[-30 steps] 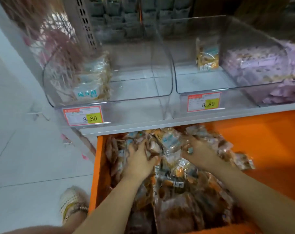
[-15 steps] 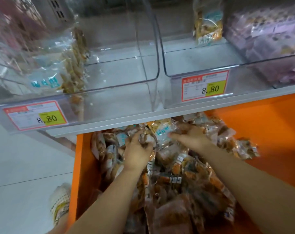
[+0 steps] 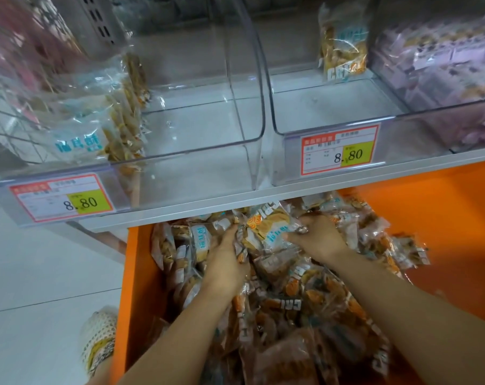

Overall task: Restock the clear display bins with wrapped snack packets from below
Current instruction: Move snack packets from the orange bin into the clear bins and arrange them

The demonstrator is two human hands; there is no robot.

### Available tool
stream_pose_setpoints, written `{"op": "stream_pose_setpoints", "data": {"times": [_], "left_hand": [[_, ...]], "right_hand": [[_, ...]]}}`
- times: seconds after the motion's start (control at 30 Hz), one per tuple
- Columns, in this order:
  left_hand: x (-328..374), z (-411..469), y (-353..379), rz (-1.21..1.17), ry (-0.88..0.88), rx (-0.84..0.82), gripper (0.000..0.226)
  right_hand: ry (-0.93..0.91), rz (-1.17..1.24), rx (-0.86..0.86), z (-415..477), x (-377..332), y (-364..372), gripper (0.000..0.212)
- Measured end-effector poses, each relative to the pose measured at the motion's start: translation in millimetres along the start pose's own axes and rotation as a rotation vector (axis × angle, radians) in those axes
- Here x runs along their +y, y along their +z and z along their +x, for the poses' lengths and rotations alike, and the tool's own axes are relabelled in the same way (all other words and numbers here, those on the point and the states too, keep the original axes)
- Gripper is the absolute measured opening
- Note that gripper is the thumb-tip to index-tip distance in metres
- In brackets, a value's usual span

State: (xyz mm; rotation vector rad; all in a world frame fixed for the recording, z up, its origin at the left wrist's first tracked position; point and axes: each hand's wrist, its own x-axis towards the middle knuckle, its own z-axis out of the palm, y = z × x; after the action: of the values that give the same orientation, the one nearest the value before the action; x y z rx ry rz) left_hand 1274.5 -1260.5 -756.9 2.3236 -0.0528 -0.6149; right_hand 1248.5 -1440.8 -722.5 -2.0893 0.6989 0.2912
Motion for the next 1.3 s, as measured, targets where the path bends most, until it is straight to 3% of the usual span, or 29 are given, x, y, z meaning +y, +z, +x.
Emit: {"op": "stream_pose_setpoints", "data": {"times": [0.23, 0.5, 0.57, 0.67, 0.73, 0.9, 1.0, 1.3], "left_hand": [[7.7, -3.1, -6.2, -0.139, 0.050, 0.011, 0.070], [24.8, -41.9, -34.5, -0.092, 0.163, -0.003, 0.061], [29.7, -56.0, -42.5, -0.053, 0.207, -0.015, 0.060], [33.7, -77.7, -54.4, -0.031, 0.266, -0.048, 0.057], [33.8, -92.0, -61.6, -0.021, 0.300, -0.070, 0.055], [37.0, -123.0, -78.9, -0.032, 0.398, -0.058, 0.055], [42.2, -140.4, -91.0, -0.023, 0.458, -0.025, 0.055], [82.4, -191.4, -139.3, -0.105, 0.702, 0.143, 0.056]], "right_hand": [[-0.021, 0.026, -0.028, -14.6, -9.0, -10.8, 0.059], [-0.127, 0.108, -0.062, -57.0, -12.1, -22.7, 0.012], [-0.131, 0.135, -0.069, -70.3, -13.7, -27.9, 0.018], [-0.119, 0.168, -0.076, -94.0, -21.1, -35.5, 0.048], [-0.102, 0.198, -0.091, -107.7, -22.2, -37.5, 0.052], [-0.147, 0.211, -0.093, -141.3, -30.2, -42.3, 0.040], [-0.206, 0.225, -0.118, -160.9, -40.1, -51.8, 0.017], [-0.499, 0.303, -0.042, -223.5, -91.8, -99.3, 0.008]]}}
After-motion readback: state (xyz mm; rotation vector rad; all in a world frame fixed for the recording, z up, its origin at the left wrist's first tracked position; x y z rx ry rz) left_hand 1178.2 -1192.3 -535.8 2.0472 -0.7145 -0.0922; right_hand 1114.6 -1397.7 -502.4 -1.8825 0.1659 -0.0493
